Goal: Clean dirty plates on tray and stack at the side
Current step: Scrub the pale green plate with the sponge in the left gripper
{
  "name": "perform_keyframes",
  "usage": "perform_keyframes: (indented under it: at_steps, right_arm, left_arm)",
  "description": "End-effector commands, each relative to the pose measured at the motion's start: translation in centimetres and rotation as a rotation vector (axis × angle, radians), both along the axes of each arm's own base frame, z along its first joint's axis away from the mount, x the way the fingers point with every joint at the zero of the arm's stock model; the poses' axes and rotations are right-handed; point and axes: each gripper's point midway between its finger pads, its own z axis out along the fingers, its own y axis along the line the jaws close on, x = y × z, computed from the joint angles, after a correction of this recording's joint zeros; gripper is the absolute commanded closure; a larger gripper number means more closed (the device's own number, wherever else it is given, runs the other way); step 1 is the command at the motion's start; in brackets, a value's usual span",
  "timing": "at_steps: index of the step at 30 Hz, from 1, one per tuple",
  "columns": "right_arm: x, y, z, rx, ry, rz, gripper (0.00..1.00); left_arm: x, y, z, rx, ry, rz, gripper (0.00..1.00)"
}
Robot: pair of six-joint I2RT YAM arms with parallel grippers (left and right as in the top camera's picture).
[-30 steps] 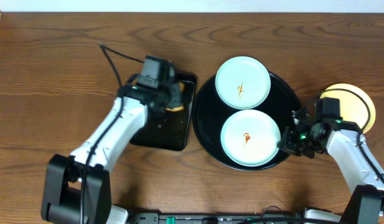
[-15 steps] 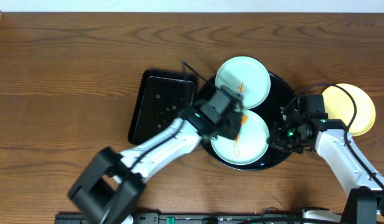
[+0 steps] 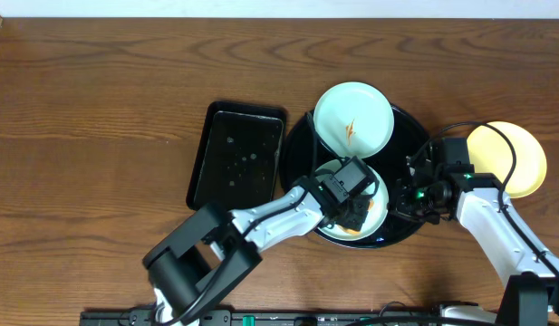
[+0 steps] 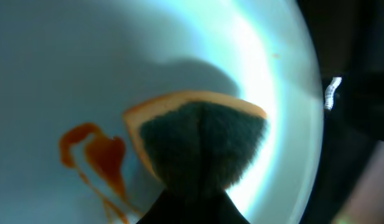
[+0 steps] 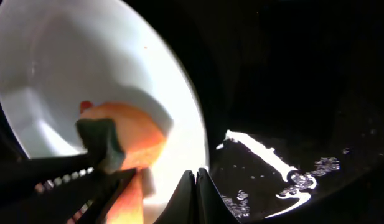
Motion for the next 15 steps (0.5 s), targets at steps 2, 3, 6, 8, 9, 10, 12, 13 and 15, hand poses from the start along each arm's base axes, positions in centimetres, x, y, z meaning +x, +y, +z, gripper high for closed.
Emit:
perform_keyframes:
  at_steps: [2,3,6,8,9,10,12,13,15]
  right_arm:
    - [0.2,0.4,0.7,0.015,-0.013,-0.001,0.99]
    - [0.2,0.5,0.7,0.015,-0.013,0.0,0.99]
    - [0.2,0.5,0.7,0.015,-0.014,0.0,0.99]
    - [0.2,0.5,0.7,0.015,-0.014,0.0,0.99]
    - [0.2,0.5,0.7,0.015,-0.014,0.0,0.99]
    - [0.2,0.5,0.7,0.015,-0.014,0.0,0.99]
    - [0.2,0.5,0.7,0.015,-0.014,0.0,0.95]
    - [0.3,0.5,0.7,0.015,-0.015,0.0,0.86]
    - [0.3,0.5,0.7,0.015,-0.018,0.0,0.74]
  left_arm:
    - [3.4,2.7,-1.5,0.11,-0.083,0.108,0.89]
    - [4.1,3.0,-1.1,0.103,-0.097,0.124,0.89]
    - [6.1,4.1,0.3,0.11,-0.155,0.174,0.89]
    - [7.1,4.8,1.0,0.113,-0.185,0.193,0.89]
    - [7.4,5.1,1.2,0.114,-0.19,0.202,0.89]
    - [7.6,5.3,1.2,0.114,-0.189,0.209,0.89]
    - [7.9,5.7,1.2,0.119,-0.185,0.219,0.89]
    - [7.9,5.8,1.2,0.119,-0.182,0.221,0.89]
    - [7.5,5.3,1.8,0.092,-0.169,0.194,0.89]
